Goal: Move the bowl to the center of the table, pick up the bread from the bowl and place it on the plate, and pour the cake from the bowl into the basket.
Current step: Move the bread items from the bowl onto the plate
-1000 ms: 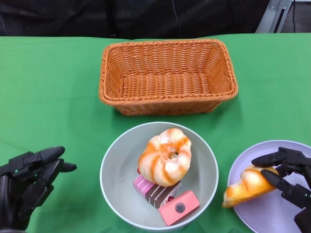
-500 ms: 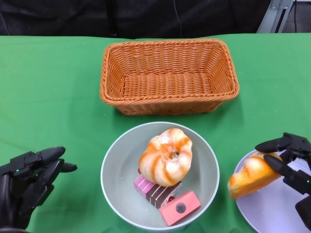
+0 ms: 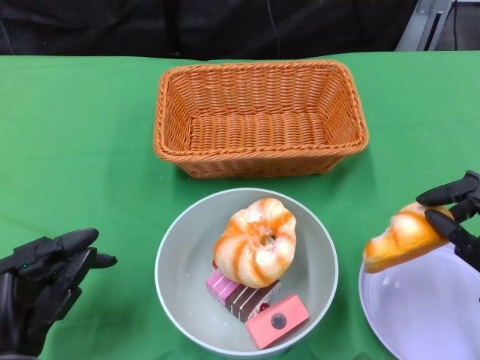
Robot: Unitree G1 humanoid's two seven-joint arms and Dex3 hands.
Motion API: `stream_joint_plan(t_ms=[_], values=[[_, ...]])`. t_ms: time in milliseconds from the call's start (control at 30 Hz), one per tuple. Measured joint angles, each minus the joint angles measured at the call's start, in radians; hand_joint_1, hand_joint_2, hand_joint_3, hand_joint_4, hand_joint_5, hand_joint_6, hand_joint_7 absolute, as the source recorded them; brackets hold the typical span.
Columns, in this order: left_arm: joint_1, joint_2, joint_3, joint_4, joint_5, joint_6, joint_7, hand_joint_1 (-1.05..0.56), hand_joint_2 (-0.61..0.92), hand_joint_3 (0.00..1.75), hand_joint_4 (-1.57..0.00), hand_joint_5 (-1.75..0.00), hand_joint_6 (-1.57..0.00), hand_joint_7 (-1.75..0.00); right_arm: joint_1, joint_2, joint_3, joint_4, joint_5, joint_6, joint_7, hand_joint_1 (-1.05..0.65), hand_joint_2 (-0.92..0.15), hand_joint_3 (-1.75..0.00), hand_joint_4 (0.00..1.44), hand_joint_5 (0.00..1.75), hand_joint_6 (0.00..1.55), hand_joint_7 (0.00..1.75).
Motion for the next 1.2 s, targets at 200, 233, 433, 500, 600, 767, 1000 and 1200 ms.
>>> stream_joint_plan(t_ms=[200, 233, 433, 500, 600, 767, 1000, 1200], values=[[0.000, 0.001, 0.003, 0.000, 0.000, 0.000, 0.000, -0.29, 0.92, 0.13, -0.93, -0.85, -1.30, 0.00, 0.004, -0.003, -0.011, -0.014, 0.005, 0.005, 0.021, -0.15, -0.92, -0.10, 0.69, 1.35, 0.68, 1.04], [0.000, 0.001, 0.003, 0.000, 0.000, 0.000, 0.000, -0.29, 0.92, 0.13, -0.93, -0.85, -1.30, 0.00, 0.009, -0.007, -0.014, -0.017, 0.005, 0.010, 0.026, -0.14, -0.92, -0.10, 0.70, 1.34, 0.68, 1.04], [0.000, 0.007, 0.009, 0.000, 0.000, 0.000, 0.000, -0.30, 0.92, 0.12, -0.93, -0.85, -1.30, 0.00, 0.051, -0.030, -0.018, -0.035, 0.004, 0.038, 0.065, -0.11, -0.91, -0.08, 0.74, 1.31, 0.70, 1.01], [0.000, 0.007, 0.009, 0.000, 0.000, 0.000, 0.000, -0.30, 0.92, 0.12, -0.93, -0.85, -1.30, 0.00, 0.060, -0.032, -0.018, -0.035, 0.007, 0.038, 0.083, -0.10, -0.91, -0.07, 0.76, 1.30, 0.71, 0.99], [0.000, 0.009, 0.011, 0.002, 0.000, -0.001, 0.000, -0.30, 0.92, 0.13, -0.93, -0.84, -1.29, 0.00, 0.072, -0.034, -0.019, -0.035, 0.022, 0.038, 0.101, -0.13, -0.92, -0.07, 0.75, 1.29, 0.72, 0.98], [-0.001, 0.010, 0.015, 0.011, -0.001, -0.002, -0.010, -0.30, 0.92, 0.14, -0.93, -0.83, -1.29, 0.00, 0.090, -0.039, -0.026, -0.069, 0.028, 0.101, 0.135, -0.16, -0.92, -0.08, 0.72, 1.36, 0.72, 0.97], [-0.001, 0.010, 0.018, 0.012, -0.001, -0.002, -0.015, -0.30, 0.92, 0.14, -0.93, -0.83, -1.29, 0.00, 0.115, -0.046, -0.032, -0.193, 0.036, 0.267, 0.177, -0.16, -0.92, -0.10, 0.72, 1.39, 0.71, 0.96], [-0.001, 0.010, 0.019, 0.012, -0.003, -0.001, -0.018, -0.29, 0.92, 0.14, -0.93, -0.82, -1.29, 0.00, 0.118, -0.046, -0.032, -0.276, 0.018, 0.411, 0.188, -0.18, -0.92, -0.11, 0.70, 1.43, 0.71, 0.96]])
